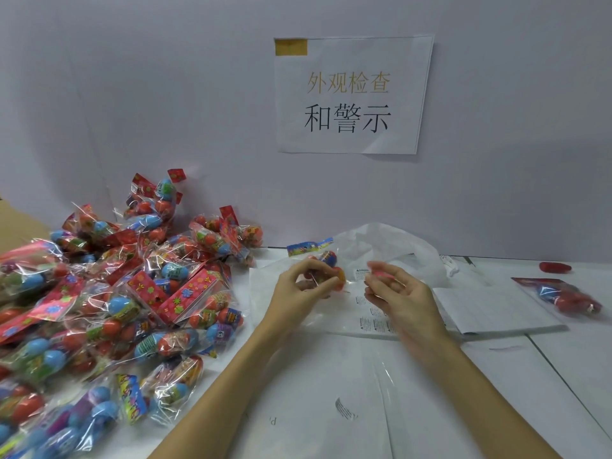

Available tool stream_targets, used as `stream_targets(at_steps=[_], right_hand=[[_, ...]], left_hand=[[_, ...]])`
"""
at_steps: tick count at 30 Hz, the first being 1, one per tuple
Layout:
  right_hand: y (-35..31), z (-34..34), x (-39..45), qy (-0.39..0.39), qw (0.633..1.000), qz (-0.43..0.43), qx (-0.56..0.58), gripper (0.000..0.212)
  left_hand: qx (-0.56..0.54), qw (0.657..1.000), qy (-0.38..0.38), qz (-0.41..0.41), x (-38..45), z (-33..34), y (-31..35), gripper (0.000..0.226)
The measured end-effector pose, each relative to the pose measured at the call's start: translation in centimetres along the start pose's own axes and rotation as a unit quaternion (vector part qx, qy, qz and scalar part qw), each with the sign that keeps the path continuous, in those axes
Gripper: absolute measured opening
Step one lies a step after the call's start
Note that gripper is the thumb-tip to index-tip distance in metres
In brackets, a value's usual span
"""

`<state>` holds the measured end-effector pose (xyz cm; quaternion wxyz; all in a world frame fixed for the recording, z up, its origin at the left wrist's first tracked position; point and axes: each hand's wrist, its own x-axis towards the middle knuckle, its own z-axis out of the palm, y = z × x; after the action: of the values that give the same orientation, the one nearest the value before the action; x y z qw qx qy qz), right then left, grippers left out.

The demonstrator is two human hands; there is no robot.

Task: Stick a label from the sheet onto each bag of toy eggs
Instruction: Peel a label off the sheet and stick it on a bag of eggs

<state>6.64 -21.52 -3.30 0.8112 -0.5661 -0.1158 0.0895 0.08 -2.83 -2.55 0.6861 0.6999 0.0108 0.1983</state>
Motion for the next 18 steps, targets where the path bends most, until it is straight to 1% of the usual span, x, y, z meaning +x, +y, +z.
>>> stream_targets(at_steps=[1, 3, 5, 7, 9, 11, 12, 14, 18], right_hand=[[-0.1, 0.2, -0.1, -0.004, 1.000, -0.006, 0.003, 0.024], [-0.2, 0.6, -0.3, -0.008, 1.000, -0.017, 0.010, 0.017], [-0.4, 1.0, -0.6, -0.016, 0.999, -0.028, 0.010, 0.013], [-0.6, 1.2, -0.8, -0.031, 0.999, -0.034, -0.001, 0.011], [-0.8, 1.1, -0.9, -0.041, 0.999, -0.028, -0.011, 0.004], [-1.0, 1.0, -0.9, -0.045, 0.998, -0.030, -0.039, 0.009], [-0.9, 1.0, -0.9, -0.046, 0.996, -0.038, -0.064, 0.008], [-0.8, 1.1, -1.1, -0.042, 0.992, -0.053, -0.102, 0.004], [-0.6, 1.1, -1.0, -0.018, 0.990, -0.059, -0.129, 0.003]], left_hand=[[-0.030, 0.999, 0.017, 0.005, -0.1, 0.2, 0.1, 0.011], [-0.085, 0.996, 0.037, 0.014, -0.1, 0.5, 0.2, 0.014], [-0.115, 0.993, 0.030, 0.015, -0.1, 0.7, 0.4, 0.021], [-0.105, 0.994, 0.006, 0.019, -0.2, 0.9, 0.4, 0.028], [-0.075, 0.997, -0.010, 0.026, -0.2, 1.1, 0.3, 0.033], [-0.056, 0.997, -0.018, 0.039, -0.3, 1.2, 0.2, 0.036], [-0.048, 0.998, -0.021, 0.045, -0.3, 1.2, 0.2, 0.037], [-0.030, 0.998, -0.024, 0.047, -0.4, 1.1, 0.1, 0.039], [-0.008, 0.999, -0.031, 0.037, -0.6, 1.2, 0.2, 0.040]])
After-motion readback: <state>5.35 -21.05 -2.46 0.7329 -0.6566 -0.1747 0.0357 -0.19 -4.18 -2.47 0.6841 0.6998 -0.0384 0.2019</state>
